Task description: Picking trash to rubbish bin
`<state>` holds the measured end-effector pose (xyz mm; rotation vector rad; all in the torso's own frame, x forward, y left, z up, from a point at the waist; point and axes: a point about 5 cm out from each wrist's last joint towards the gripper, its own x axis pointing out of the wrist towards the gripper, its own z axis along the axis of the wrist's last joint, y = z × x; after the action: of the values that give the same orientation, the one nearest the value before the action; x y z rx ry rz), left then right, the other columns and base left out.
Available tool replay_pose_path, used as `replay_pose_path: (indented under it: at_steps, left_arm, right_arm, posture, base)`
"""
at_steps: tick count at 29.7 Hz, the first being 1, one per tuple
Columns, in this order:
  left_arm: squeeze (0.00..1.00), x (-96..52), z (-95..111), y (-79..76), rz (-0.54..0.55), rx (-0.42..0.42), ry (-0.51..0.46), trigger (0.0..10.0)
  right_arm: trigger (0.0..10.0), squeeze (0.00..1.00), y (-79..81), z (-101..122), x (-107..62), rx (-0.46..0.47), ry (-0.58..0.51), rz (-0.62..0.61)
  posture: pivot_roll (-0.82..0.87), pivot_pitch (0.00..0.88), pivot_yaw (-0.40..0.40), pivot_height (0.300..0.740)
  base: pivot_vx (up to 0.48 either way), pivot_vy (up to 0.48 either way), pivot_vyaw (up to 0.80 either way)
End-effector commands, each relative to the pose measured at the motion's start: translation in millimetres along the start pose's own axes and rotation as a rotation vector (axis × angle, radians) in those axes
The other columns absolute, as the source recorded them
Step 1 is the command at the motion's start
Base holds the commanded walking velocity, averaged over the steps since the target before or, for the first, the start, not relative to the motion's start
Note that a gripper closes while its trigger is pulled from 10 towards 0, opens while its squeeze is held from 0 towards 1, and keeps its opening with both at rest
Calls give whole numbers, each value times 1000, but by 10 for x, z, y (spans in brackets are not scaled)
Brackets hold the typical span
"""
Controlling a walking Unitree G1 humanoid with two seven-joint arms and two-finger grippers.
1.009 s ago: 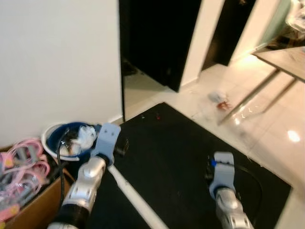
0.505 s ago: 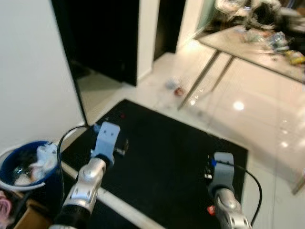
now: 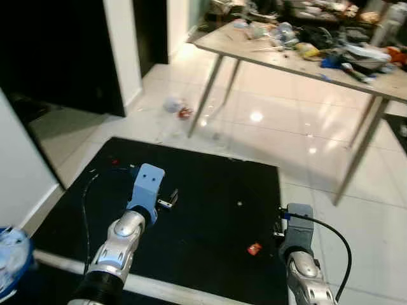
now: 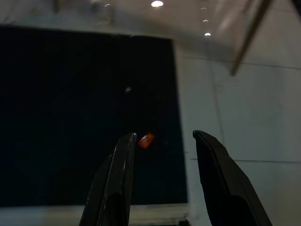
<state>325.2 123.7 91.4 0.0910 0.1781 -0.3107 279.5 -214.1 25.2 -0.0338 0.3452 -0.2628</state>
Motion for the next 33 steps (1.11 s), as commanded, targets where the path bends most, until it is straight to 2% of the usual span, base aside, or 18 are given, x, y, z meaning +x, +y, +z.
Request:
replay_pose_path:
  at_steps: [1, 6, 9, 13, 17, 19, 23, 27, 29, 33]
  left_arm:
    - [0, -27, -65, 66, 19, -46, 32, 10000]
    - [0, -16, -20, 58, -3, -56, 23, 10000]
    - [0, -18, -21, 104, 6, -56, 31, 10000]
    - [0, -20, -26, 142, 56, 36, 30, 10000]
    - [0, -39, 2, 170, 60, -8, -29, 10000]
    - [0, -47, -25, 160, 42, -12, 6, 10000]
    - [0, -53, -61, 167, 44, 45, 21, 10000]
    - [0, -56, -73, 173, 49, 30, 26, 10000]
    - [0, -52, -32, 122, 25, 16, 4, 10000]
    - [0, -50, -32, 122, 29, 3, 5, 10000]
  right_arm:
    - [10000, 0, 20, -52, -13, 12, 31, 3]
    - [10000, 0, 8, -26, -10, 8, 28, 0]
    - [10000, 0, 3, -47, -7, 7, 38, 1]
    - [10000, 0, -5, 17, 10, 22, 13, 3]
    - [10000, 0, 0, 8, 22, -8, 12, -5]
    - [10000, 0, 21, -3, 20, -22, 27, 21]
    - [10000, 0, 71, -29, 1, -13, 19, 57]
    - [10000, 0, 89, -31, -4, -16, 16, 66]
    - [10000, 0, 107, -18, -9, -36, 18, 72]
    - [10000, 0, 137, -36, -4, -34, 26, 82]
  posture:
    - [-98, 84, 10, 740]
    - [-90, 81, -1, 740]
    - [-90, 77, 0, 740]
    - [-85, 77, -3, 740]
    - [-92, 79, 5, 740]
    - [-92, 80, 5, 740]
    - [-92, 77, -2, 740]
    - [-94, 78, 0, 740]
    - [-88, 78, -6, 740]
    - [-90, 75, 0, 740]
  base:
    - [0, 0, -800]
    - [0, 0, -800]
    - [0, 0, -800]
    - [0, 0, -800]
    - [0, 0, -678]
    - [0, 0, 0]
    - [0, 0, 0]
    - [0, 0, 0]
    - [0, 0, 0]
    - [290, 0, 0]
